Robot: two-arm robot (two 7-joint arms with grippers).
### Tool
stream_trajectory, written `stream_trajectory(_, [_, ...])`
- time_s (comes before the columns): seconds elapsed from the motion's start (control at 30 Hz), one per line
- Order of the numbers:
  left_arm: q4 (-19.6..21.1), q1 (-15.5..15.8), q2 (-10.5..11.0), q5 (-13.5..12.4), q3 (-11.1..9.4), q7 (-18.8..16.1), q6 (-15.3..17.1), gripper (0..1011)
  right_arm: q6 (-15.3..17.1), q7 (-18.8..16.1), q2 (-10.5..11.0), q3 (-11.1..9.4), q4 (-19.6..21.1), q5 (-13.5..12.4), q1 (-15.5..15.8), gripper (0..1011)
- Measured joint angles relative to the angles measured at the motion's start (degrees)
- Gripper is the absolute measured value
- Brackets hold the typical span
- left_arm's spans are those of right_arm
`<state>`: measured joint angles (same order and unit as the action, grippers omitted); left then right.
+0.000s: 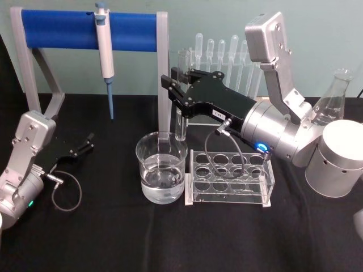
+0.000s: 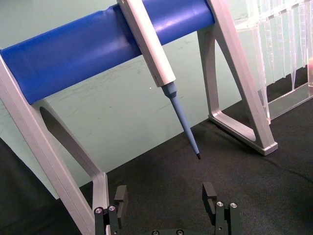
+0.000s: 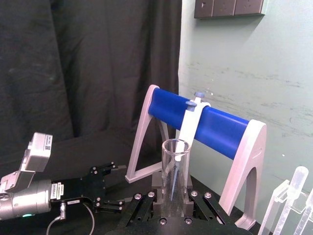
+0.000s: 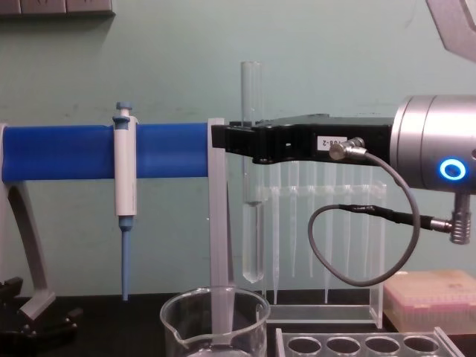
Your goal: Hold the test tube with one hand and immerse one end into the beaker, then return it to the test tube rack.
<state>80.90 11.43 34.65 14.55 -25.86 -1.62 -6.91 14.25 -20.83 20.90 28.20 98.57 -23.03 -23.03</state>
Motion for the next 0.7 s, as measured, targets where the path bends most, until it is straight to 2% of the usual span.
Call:
stream_trajectory(0.17, [0.0,0.0,0.0,0.0,0.0,0.0,0.0,1000,-0.3,-0.4,-0.8,0.4,-0.9,-0.3,-0.5,233])
stream_trajectory(0.37, [0.0,0.0,0.0,0.0,0.0,0.0,0.0,1000,-1.0,-1.3,-2.7,2.3,-4.0,0.1,-2.2,233])
stream_trajectory(0.7, [0.0,0.0,0.0,0.0,0.0,0.0,0.0,1000,-4.8,-2.3,-4.1,4.7,-9.9,2.5,-2.0,233])
